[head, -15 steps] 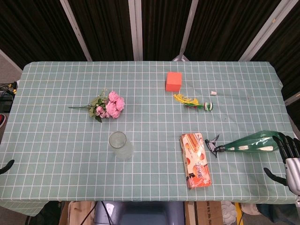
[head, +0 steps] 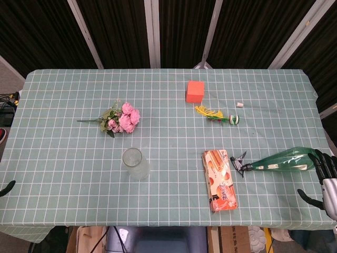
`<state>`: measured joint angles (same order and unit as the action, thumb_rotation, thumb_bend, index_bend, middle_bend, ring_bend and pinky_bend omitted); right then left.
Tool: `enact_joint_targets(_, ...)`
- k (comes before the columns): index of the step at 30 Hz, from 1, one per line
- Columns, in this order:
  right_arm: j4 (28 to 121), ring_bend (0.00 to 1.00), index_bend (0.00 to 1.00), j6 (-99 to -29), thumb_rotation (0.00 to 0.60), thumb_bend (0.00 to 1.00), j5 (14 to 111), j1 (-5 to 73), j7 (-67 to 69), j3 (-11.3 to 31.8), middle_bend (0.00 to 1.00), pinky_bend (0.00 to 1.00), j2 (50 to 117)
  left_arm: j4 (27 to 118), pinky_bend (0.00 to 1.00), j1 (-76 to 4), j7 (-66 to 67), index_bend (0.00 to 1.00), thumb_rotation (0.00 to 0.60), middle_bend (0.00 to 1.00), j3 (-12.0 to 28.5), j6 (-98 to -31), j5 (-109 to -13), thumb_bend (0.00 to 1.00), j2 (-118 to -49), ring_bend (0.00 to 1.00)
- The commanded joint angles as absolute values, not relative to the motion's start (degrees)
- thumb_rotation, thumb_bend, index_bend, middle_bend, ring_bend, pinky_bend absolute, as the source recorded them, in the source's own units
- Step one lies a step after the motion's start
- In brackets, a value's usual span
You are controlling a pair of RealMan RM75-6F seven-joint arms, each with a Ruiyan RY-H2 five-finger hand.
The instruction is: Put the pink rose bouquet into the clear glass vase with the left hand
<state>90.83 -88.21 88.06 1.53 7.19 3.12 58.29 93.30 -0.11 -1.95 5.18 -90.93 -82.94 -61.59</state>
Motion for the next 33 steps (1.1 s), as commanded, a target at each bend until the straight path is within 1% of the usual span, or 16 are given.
enact_joint_targets(1, 90.9, 0.03, 0.1, -87.8, 0.6, 0.21, 87.8, 1.6, 7.0, 3.0, 0.05, 0.0, 58.2, 93.3, 0.03, -0.4, -1.5, 0.1, 0.6, 0.04, 5.3, -90.4, -82.5, 0.25, -61.7, 0.0)
enact_joint_targets(10, 91.0, 0.03, 0.1, -88.4, 0.6, 0.21, 88.2, 1.2, 7.6, 2.9, 0.05, 0.0, 57.8, 93.4, 0.03, -0.7, -0.7, 0.1, 0.6, 0.04, 5.2, -89.6, -82.2, 0.25, -61.8, 0.0)
enact_joint_targets(14, 91.0, 0.03, 0.11, -88.2, 0.6, 0.21, 87.8, 1.2, 7.8, 3.0, 0.05, 0.0, 57.9, 91.3, 0.02, -1.9, -1.3, 0.1, 0.6, 0.03, 6.2, -90.3, -83.6, 0.25, -62.8, 0.0)
enact_joint_targets(16, 91.0, 0.03, 0.1, -87.9, 0.6, 0.21, 87.6, 1.3, 7.8, 3.0, 0.05, 0.0, 57.9, 90.1, 0.02, -3.4, -2.2, 0.09, 0.6, 0.03, 7.2, -89.1, -83.6, 0.24, -63.1, 0.0)
enact_joint_targets(19, 91.2, 0.03, 0.1, -87.5, 0.6, 0.21, 87.5, 1.4, 7.5, 2.9, 0.05, 0.0, 57.8, 90.8, 0.02, -7.2, -1.1, 0.09, 0.6, 0.02, 8.7, -82.7, -81.4, 0.24, -61.4, 0.0)
enact_joint_targets(23, 91.4, 0.03, 0.1, -87.2, 0.6, 0.21, 87.3, 1.5, 7.1, 3.0, 0.05, 0.0, 57.9, 92.1, 0.01, -14.3, 1.8, 0.07, 0.6, 0.02, 11.5, -70.4, -75.5, 0.24, -58.7, 0.0)
enact_joint_targets(25, 91.4, 0.03, 0.1, -87.1, 0.6, 0.21, 87.0, 1.6, 6.7, 3.1, 0.05, 0.0, 58.0, 92.0, 0.01, -17.7, 3.4, 0.07, 0.6, 0.02, 13.1, -65.4, -72.2, 0.24, -58.4, 0.0)
enact_joint_targets(28, 91.5, 0.03, 0.1, -86.5, 0.6, 0.21, 86.4, 1.8, 6.1, 3.3, 0.05, 0.0, 58.2, 90.5, 0.01, -21.8, 7.4, 0.07, 0.6, 0.02, 14.9, -61.8, -68.5, 0.24, -60.1, 0.0)
enact_joint_targets(33, 91.4, 0.03, 0.1, -85.6, 0.6, 0.21, 85.4, 2.1, 5.3, 3.5, 0.05, 0.0, 58.5, 88.4, 0.01, -26.7, 12.6, 0.07, 0.6, 0.02, 16.6, -58.6, -64.4, 0.24, -63.6, 0.0)
